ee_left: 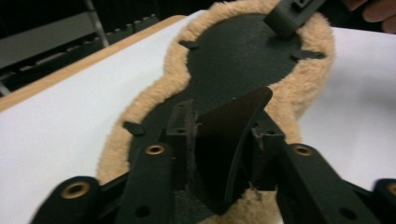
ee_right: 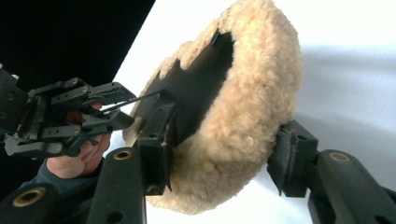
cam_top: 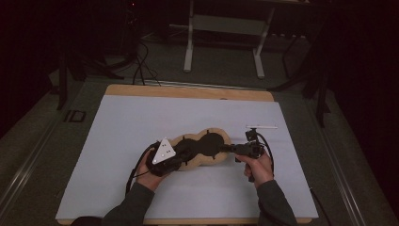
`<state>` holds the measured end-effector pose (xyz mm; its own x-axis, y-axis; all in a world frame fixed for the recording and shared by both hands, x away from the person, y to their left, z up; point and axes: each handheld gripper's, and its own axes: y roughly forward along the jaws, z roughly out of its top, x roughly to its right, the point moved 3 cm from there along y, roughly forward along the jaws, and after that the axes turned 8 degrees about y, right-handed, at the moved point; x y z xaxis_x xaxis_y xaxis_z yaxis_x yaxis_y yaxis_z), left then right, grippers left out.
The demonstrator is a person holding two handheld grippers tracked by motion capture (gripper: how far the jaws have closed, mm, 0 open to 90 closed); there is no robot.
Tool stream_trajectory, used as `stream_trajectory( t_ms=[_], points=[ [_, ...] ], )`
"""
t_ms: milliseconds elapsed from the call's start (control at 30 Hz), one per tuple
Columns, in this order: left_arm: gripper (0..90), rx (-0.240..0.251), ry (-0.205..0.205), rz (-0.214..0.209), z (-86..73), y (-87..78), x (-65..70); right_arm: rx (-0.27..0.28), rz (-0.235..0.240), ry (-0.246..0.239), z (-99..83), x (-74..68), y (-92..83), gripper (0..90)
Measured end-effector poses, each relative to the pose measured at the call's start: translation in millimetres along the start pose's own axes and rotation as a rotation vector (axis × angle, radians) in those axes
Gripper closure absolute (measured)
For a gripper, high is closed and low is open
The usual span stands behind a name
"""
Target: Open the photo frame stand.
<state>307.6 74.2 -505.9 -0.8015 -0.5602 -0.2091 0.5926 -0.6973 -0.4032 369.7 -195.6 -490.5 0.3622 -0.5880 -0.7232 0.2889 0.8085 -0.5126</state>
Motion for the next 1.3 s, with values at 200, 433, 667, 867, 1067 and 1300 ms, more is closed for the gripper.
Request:
stream_trajectory(
  t_ms=[200, 433, 667, 867, 1067, 1300],
  points=[
    [57.0, -0.025, -0.022, -0.028, 0.1, -4.5, 1.4, 0.005, 0.007, -0.017, -0.8, -3.1, -1.8, 53.0],
    [45.8, -0.065, -0.072, -0.072, -2.4, -12.9, 1.9, 0.000, 0.009, -0.051, -0.6, -7.2, -4.1, 55.5],
    [43.4, -0.086, -0.110, -0.126, -10.6, -27.1, 2.5, -0.016, -0.008, -0.080, -2.0, -9.0, -5.9, 56.9],
    [41.9, -0.106, -0.118, -0.158, -17.5, -40.5, 1.9, -0.026, -0.016, -0.097, -2.8, -9.7, -6.6, 57.1],
    [43.0, -0.102, -0.136, -0.171, -23.9, -56.2, -3.4, -0.031, -0.019, -0.112, -4.1, -9.8, -7.6, 57.4],
    [47.1, -0.124, -0.199, -0.104, -35.2, -65.6, -20.7, -0.040, -0.044, -0.145, -4.9, -11.0, -7.8, 57.0]
  ],
)
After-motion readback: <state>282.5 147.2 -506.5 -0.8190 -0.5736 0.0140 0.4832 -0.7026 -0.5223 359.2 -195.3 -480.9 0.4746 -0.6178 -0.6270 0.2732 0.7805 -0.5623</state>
